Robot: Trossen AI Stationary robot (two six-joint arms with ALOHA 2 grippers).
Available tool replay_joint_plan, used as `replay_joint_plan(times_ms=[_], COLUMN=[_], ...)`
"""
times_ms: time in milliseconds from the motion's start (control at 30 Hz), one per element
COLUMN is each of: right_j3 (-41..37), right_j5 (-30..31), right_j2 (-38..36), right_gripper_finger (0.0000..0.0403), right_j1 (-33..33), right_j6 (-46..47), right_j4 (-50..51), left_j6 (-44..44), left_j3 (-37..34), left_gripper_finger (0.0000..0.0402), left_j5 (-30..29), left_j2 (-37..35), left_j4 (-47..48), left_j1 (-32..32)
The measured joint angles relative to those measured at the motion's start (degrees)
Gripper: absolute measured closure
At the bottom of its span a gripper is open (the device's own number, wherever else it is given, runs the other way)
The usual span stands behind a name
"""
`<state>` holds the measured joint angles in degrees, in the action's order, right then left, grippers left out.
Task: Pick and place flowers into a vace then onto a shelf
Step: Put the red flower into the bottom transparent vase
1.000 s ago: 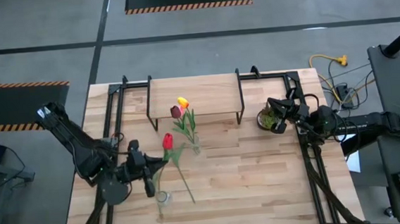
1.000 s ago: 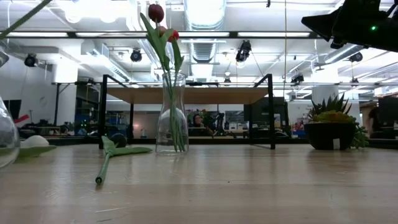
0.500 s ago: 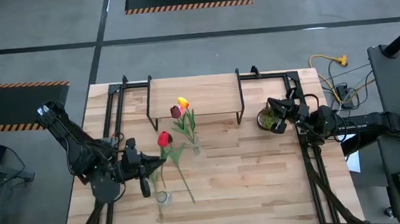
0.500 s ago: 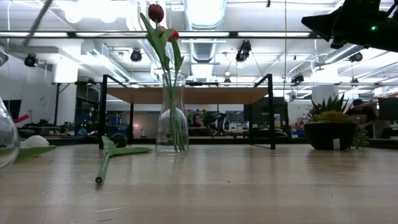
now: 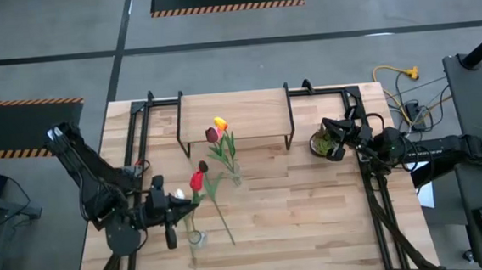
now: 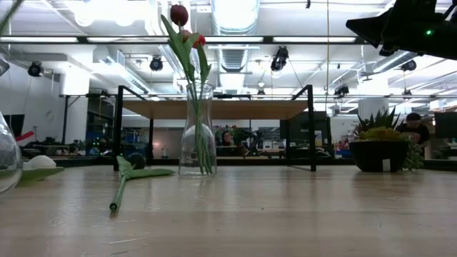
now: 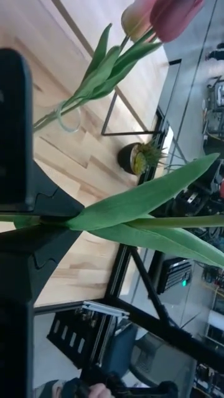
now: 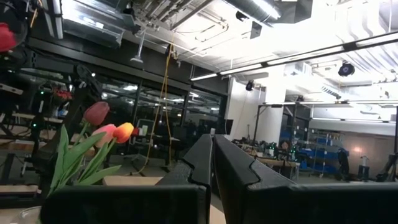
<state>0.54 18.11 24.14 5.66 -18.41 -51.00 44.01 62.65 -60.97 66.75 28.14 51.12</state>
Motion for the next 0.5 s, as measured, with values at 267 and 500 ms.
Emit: replay_joint_plan(times_ms=[267, 500], right_j3=[0.00, 0.00], right_j5=[0.00, 0.00], right_j2=[0.00, 0.00], right_gripper_finger=[0.0394, 0.0394], right_j1=[0.00, 0.02], right_j6=[0.40, 0.42], right_j4=[0.00, 0.00], left_j6=[0.00, 0.09], left_j3=[-1.02, -3.20], left_gripper_finger=[0.0401, 0.0401], left_j5=[0.27, 0.22], left_j2=[3.43, 4.12], left_j4=[0.52, -0.01], left_j1=[0.07, 0.35])
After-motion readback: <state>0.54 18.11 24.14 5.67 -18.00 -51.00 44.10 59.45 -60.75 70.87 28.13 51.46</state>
